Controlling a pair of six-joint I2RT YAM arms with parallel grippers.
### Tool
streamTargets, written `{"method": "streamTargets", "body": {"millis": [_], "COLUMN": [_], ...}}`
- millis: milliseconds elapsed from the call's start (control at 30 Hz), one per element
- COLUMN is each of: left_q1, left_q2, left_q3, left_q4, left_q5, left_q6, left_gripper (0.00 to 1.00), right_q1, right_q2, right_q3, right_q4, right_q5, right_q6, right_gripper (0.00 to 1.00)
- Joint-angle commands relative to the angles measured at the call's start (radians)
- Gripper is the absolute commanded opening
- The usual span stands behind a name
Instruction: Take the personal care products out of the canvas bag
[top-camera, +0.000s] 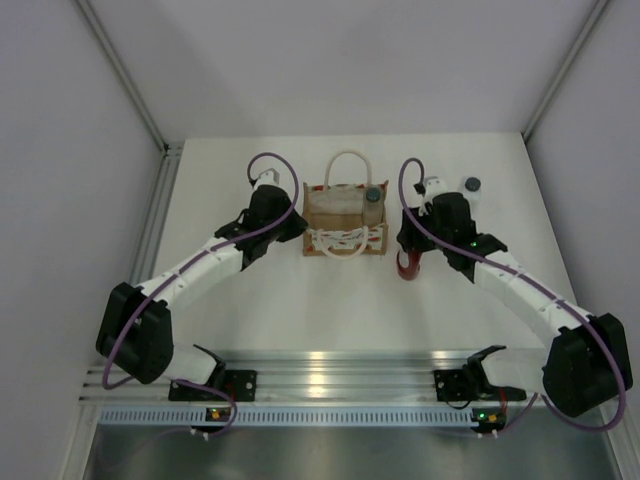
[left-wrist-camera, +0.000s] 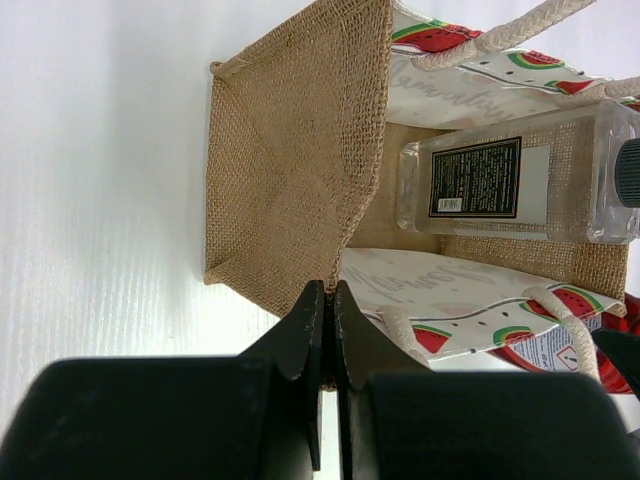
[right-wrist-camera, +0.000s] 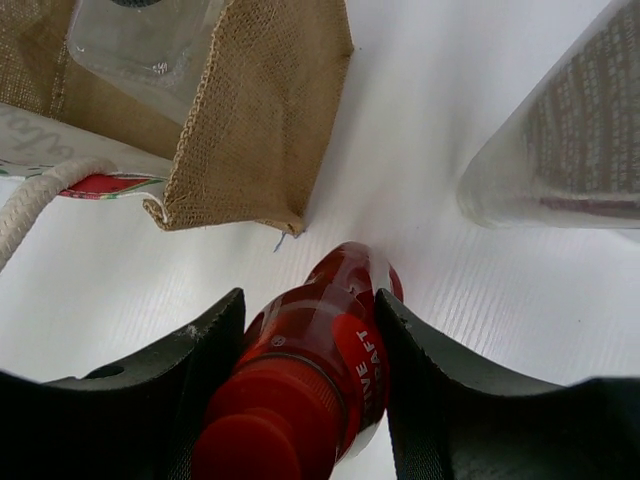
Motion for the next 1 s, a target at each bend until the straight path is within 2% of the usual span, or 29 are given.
{"method": "streamTargets", "body": {"millis": [0, 67, 167, 400, 633, 767, 967], "left_q1": [0.003, 0.003, 0.001, 0.003, 0.001, 0.001, 0.003], "left_q2": [-0.043, -0.038, -0.037, -0.035, -0.034, -0.035, -0.038], "left_q3": [0.032, 0.032, 0.033, 0.036, 0.041, 0.041, 0.043], "left_q4": [0.033, 0.033, 0.033, 0.033, 0.033, 0.033, 0.033], "left_q5": [-0.014, -0.012, -0.011, -0.011, -0.005, -0.005, -0.008], "left_q6": [0.005, 0.005, 0.005, 0.011, 0.012, 0.009, 0.002], "left_gripper": [0.00, 0.00, 0.00, 0.00, 0.00, 0.00, 0.00], "right_q1": [-0.010, -0.010, -0.012, -0.012, -0.012, -0.010, 0.008], "right_q2": [-0.053, -0.042, -0.030, -0.041, -0.062, -0.027, 0.108], "right_q3": [0.025, 0.034, 0.054, 0.097, 0.189, 0.330, 0.510], "right_q4": [0.196, 0.180, 0.148, 0.094, 0.022, -0.042, -0.172], "right_q5": [0.034, 0.032, 0.026, 0.032, 0.063, -0.001, -0.028], "right_q6": [-0.028, -0.028, -0.031, -0.048, -0.027, 0.009, 0.111], "right_gripper": [0.35, 0.48, 0.60, 0.74, 0.76, 0.76, 0.67]}}
